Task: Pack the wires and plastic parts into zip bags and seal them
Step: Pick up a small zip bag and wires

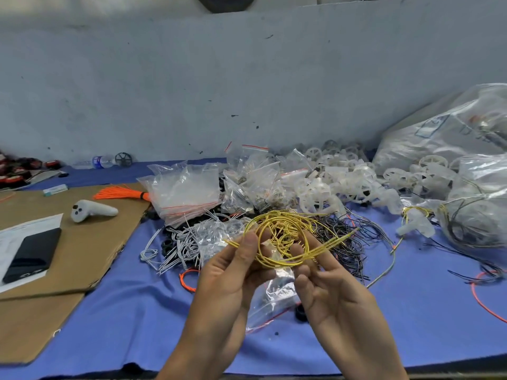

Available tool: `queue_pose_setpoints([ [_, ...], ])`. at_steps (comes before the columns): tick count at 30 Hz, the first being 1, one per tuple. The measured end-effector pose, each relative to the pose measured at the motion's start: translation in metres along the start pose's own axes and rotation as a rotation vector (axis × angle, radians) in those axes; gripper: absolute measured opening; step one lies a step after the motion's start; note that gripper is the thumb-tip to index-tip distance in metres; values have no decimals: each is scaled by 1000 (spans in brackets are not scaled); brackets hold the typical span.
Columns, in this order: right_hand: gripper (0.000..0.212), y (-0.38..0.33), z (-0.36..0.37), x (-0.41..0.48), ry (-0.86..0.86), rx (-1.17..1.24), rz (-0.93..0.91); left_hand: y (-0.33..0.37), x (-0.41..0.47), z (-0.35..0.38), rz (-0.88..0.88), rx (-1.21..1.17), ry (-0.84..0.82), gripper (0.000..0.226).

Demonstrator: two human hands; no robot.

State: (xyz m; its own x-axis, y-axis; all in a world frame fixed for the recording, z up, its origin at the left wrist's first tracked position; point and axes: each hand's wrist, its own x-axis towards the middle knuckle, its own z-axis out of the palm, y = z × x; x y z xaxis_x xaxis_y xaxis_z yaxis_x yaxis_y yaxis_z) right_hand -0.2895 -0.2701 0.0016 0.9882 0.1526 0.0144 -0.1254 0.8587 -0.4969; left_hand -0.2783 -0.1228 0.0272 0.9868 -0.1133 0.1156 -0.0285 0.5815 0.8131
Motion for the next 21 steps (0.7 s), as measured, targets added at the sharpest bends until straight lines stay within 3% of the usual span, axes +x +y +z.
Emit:
queue_pose_setpoints([
  [3,39,7,0,-6,18,-178,-128,-6,-4,-5,-8,104,37,32],
  [7,31,7,0,-8,175,-401,-249,-12,-11,-15,-26,266,23,50],
  [11,18,-1,-2,-11,225,-342,-290,-12,-14,-24,9,313,17,51],
  [17,17,-6,-9,-11,262,-264,-359,-8,-8,-29,133,424,70,49],
  [21,18,-23,-16,-16,254,-303,-385,-17,-5,-47,163,717,-110,62],
])
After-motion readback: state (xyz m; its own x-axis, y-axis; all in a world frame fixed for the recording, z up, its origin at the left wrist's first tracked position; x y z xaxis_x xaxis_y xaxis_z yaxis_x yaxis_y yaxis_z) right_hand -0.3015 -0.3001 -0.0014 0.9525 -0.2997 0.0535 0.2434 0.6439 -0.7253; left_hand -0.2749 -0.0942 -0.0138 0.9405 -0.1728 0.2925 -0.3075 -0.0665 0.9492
